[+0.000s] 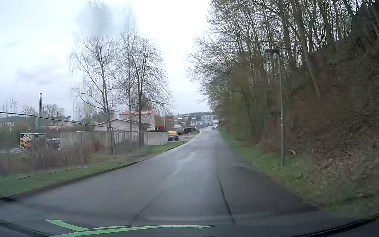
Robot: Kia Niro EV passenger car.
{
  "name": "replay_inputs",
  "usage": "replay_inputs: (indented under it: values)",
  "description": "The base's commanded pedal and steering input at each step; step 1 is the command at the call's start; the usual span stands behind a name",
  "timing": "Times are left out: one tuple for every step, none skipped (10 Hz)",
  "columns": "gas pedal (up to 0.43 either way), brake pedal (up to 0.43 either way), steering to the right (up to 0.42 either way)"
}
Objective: Follow the waypoints while adhering to traffic rules and regulations
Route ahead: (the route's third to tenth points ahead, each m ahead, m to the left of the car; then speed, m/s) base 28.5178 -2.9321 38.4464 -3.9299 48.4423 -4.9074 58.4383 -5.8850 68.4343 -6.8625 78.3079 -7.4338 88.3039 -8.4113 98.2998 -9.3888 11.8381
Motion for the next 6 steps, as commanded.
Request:
replay_inputs:
  values:
    - [0.157, 0.000, 0.052]
    - [0.157, 0.000, 0.046]
    - [0.169, 0.000, 0.041]
    - [0.169, 0.000, 0.037]
    - [0.169, 0.000, 0.032]
    - [0.177, 0.000, 0.029]
